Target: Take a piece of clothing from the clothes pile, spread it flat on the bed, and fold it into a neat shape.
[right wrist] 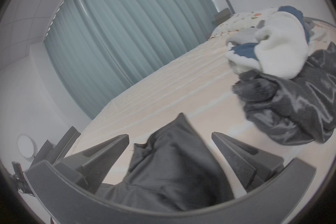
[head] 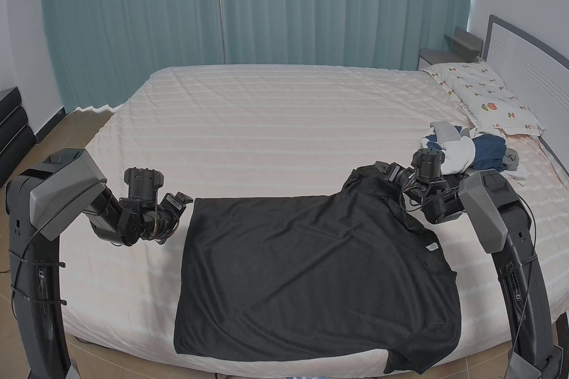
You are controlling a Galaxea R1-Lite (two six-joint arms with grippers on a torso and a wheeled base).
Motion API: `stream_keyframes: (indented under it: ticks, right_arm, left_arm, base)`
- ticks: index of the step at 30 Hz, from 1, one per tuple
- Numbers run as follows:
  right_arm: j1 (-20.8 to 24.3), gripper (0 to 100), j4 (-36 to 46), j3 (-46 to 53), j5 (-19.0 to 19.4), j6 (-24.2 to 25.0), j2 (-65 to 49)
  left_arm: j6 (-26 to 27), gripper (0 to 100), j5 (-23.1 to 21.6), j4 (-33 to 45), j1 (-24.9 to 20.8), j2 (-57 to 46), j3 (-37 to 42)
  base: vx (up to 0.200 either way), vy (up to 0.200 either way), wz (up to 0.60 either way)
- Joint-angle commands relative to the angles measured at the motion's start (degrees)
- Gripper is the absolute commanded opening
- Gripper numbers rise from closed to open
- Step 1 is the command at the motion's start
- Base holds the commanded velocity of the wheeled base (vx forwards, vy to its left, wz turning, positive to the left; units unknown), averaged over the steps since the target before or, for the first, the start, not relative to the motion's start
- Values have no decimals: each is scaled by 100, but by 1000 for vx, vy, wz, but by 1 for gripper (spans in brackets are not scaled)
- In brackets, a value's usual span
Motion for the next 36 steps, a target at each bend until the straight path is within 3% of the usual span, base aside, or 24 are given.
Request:
stream_keyframes:
  ticks: [1, 22, 23, 36]
  right_arm:
    - [-43, 100, -9, 195, 52, 93, -49]
    - [-60, 100, 123, 432, 96, 348, 101]
    - [-60, 0, 105, 432, 96, 357, 118]
    - [-210, 0, -80, -139, -9, 418, 171]
  left_arm:
    - [-3, 100, 1, 0, 0, 4, -1]
    - [-3, 100, 1, 0, 0, 4, -1]
    - [-3, 100, 1, 0, 0, 4, -1]
    - [-3, 100, 1, 0, 0, 4, -1]
  base:
    - [0, 0, 0]
    - [0, 0, 0]
    - [0, 0, 0]
    - [0, 0, 0]
